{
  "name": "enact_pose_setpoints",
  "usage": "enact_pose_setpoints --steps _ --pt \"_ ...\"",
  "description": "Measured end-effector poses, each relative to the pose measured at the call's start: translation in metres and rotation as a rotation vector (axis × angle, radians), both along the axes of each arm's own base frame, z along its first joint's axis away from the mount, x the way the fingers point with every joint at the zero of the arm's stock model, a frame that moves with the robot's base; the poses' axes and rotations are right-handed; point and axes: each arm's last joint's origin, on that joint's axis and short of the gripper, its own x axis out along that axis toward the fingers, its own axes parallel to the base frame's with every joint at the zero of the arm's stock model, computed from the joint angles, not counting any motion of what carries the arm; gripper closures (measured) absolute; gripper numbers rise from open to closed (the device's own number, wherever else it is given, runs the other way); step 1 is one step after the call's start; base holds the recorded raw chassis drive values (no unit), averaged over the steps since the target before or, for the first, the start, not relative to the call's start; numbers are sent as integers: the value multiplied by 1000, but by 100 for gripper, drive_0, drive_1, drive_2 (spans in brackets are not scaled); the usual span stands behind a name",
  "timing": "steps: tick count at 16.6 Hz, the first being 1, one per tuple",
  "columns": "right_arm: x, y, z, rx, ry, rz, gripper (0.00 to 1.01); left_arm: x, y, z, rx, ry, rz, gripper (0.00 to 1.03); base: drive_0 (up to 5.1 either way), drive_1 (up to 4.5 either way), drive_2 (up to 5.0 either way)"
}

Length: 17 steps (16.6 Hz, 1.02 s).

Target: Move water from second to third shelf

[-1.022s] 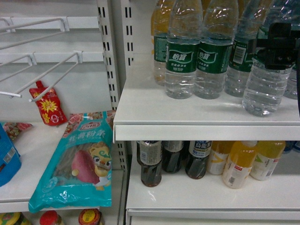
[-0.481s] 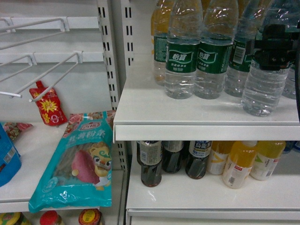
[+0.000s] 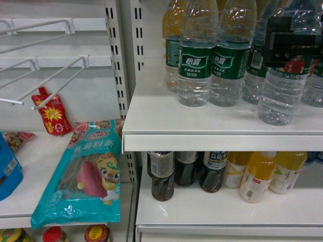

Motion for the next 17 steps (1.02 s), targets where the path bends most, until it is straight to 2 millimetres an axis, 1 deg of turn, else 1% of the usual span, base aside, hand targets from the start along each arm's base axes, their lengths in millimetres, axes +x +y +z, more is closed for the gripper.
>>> enact_pose_setpoints --steps 2,4,6,10,12,14,16,17 --pt "-1 -1 2 4 0 5 3 0 0 0 0 0 0 5 0 0 0" --pt "-10 -2 10 13 -14 25 3 0 0 0 0 0 0 5 0 0 0" --pt "-17 -3 13 18 -25 35 3 0 0 0 0 0 0 5 0 0 0" --pt "-41 -6 7 15 -1 37 3 0 0 0 0 0 0 5 0 0 0" --pt "-57 -9 10 17 -11 39 3 0 0 0 0 0 0 5 0 0 0" --pt "-79 -13 19 46 -47 43 3 0 0 0 0 0 0 5 0 0 0" --pt "-105 -21 27 77 -80 27 3 0 0 0 0 0 0 5 0 0 0" --pt "-120 -24 33 84 -123 14 4 0 0 0 0 0 0 5 0 0 0"
